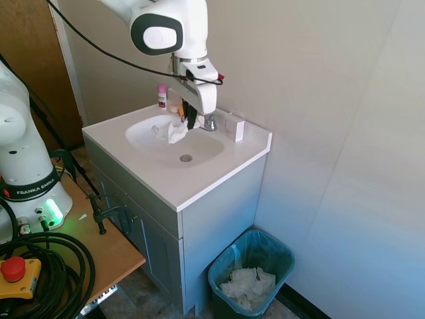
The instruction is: Throw the tissue in the trash bin
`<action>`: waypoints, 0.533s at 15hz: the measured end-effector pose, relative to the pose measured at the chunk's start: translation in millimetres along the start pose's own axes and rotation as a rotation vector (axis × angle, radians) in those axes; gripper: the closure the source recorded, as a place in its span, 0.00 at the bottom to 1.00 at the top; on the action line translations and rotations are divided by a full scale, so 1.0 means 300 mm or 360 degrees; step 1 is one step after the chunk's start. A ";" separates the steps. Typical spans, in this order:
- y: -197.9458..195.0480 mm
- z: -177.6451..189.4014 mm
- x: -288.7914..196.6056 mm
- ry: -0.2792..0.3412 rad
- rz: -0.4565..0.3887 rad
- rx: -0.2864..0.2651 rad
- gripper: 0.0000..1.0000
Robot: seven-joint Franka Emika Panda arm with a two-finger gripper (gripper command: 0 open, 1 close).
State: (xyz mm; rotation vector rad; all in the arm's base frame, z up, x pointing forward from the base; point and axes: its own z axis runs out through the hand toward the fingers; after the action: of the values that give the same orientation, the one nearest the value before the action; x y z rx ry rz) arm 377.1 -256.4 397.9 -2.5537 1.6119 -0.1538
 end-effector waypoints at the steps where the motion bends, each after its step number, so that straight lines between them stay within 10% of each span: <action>1: 0.022 0.008 0.073 0.0020 0.0073 0.0044 1.00; 8: 0.101 0.229 0.526 0.0122 0.0477 0.0056 1.00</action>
State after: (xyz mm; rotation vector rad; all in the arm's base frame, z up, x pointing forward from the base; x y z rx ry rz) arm 428.0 -408.8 329.0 -2.2716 1.9755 -0.2508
